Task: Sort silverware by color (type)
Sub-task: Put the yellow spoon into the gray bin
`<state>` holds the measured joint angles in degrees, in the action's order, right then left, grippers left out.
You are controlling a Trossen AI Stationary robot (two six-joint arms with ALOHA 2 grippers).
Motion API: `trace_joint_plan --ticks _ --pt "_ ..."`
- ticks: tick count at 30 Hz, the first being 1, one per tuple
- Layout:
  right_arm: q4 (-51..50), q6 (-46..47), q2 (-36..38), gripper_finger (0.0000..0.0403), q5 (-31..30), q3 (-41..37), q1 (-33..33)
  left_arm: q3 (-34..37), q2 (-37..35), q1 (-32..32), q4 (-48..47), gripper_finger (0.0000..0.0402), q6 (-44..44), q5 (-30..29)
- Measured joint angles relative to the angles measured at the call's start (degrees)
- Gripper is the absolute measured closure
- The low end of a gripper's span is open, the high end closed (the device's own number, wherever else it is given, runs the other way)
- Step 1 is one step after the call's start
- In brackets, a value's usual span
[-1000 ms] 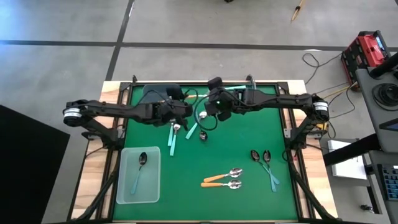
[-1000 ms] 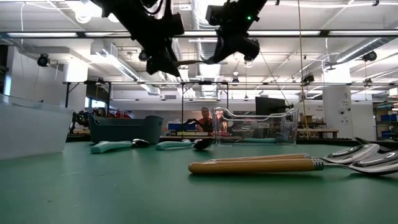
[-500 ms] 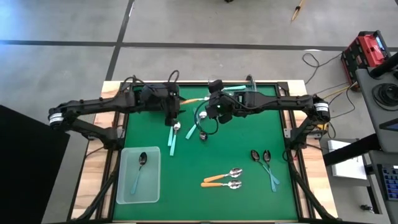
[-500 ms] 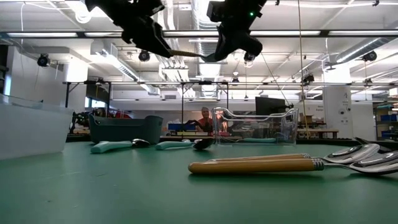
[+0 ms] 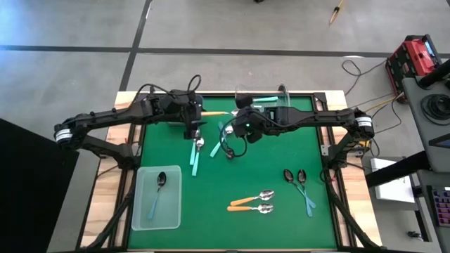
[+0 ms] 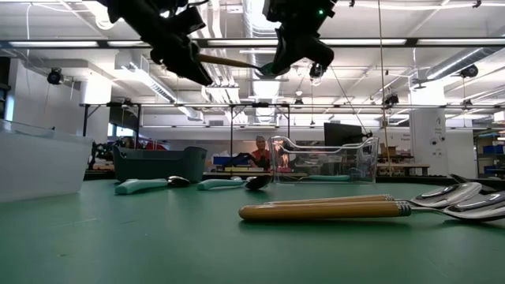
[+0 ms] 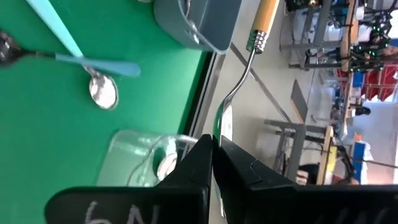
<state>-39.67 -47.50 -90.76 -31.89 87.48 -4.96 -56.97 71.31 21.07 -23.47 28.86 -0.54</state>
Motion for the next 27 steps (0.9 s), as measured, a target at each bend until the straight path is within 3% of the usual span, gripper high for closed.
trace_joint_plan --ticks 10,14,17,20,27 --pt "-6.8 5.46 0.0 0.0395 -2.11 -0.64 0.52 -0.02 -3.32 3.05 -2.77 0.0198 -1.99 0.6" --pt "-5.97 4.07 -1.06 0.0395 -4.95 -1.93 1.67 -0.04 -3.54 2.99 2.46 0.0198 -3.51 9.97" --pt "-5.99 1.61 -3.3 0.0395 -10.83 -3.22 2.65 -0.04 -3.06 2.88 6.84 0.0198 -4.8 14.85" --pt "-5.94 -0.54 -5.63 0.0395 -14.52 -3.65 3.52 0.02 -0.76 2.69 13.87 0.0198 -7.67 16.48" --pt "-4.53 -2.86 -7.61 0.0394 -16.62 -3.65 4.74 0.13 9.34 2.59 20.87 0.0198 -8.39 17.75"
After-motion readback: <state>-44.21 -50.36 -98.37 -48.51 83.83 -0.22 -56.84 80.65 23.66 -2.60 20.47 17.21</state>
